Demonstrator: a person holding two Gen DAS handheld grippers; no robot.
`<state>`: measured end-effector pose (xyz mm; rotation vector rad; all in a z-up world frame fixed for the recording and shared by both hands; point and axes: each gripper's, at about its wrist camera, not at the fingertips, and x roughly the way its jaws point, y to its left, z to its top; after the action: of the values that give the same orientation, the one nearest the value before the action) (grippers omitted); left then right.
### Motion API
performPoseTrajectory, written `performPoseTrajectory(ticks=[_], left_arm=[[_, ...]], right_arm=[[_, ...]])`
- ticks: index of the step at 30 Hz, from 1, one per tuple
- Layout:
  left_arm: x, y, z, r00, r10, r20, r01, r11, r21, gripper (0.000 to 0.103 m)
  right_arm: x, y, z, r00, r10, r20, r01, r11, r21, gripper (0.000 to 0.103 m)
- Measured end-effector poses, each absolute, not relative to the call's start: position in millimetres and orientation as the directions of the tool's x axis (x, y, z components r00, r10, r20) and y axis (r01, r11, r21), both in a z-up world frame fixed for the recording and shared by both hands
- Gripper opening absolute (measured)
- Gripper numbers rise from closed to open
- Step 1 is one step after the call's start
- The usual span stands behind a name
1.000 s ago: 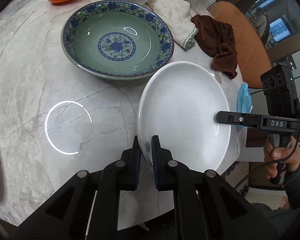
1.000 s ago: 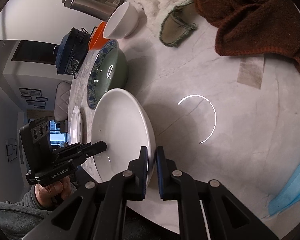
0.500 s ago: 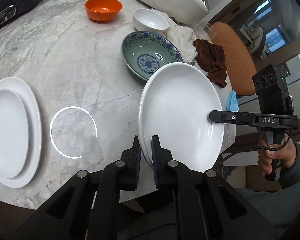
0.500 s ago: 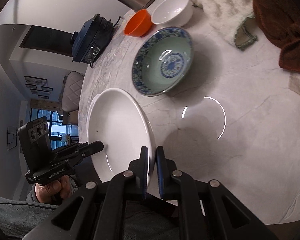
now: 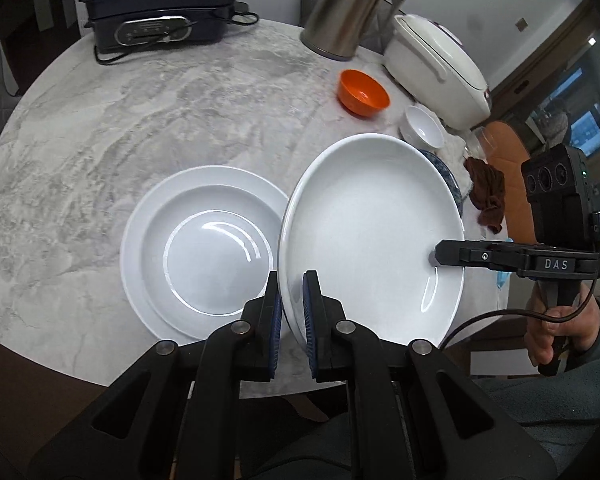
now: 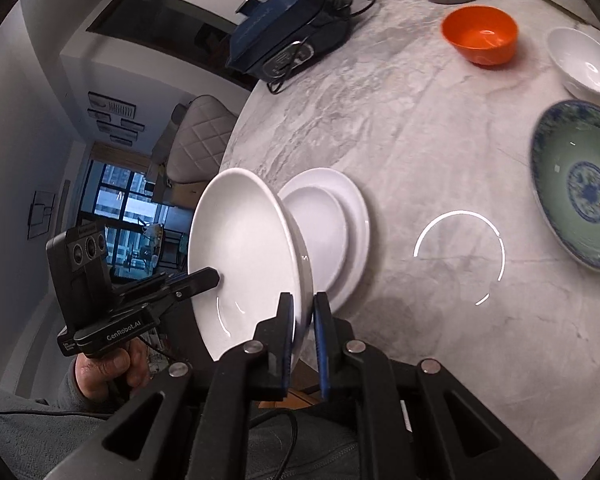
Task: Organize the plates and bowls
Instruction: 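Carry the white deep plate over the plate stack and lower it on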
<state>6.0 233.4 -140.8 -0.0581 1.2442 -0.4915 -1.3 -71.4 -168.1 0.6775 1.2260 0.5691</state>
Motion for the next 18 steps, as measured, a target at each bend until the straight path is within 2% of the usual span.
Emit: performPoseTrajectory(ticks=[8, 18], left_arm=[[36, 299, -162, 0.229, -0.339, -0.913, 0.299, 0.917, -0.265, 0.01], [62, 294, -240, 0.14, -0.28, -0.95, 0.316, 0.922, -0.225, 0.012]], right_arm=[[40, -10, -176, 0.222, 0.705, -0.674, -0.074, 0.701, 0.709, 0.012], [64, 25, -228, 0.164, 0.626, -0.763, -0.003, 0.774, 0.634, 0.012]])
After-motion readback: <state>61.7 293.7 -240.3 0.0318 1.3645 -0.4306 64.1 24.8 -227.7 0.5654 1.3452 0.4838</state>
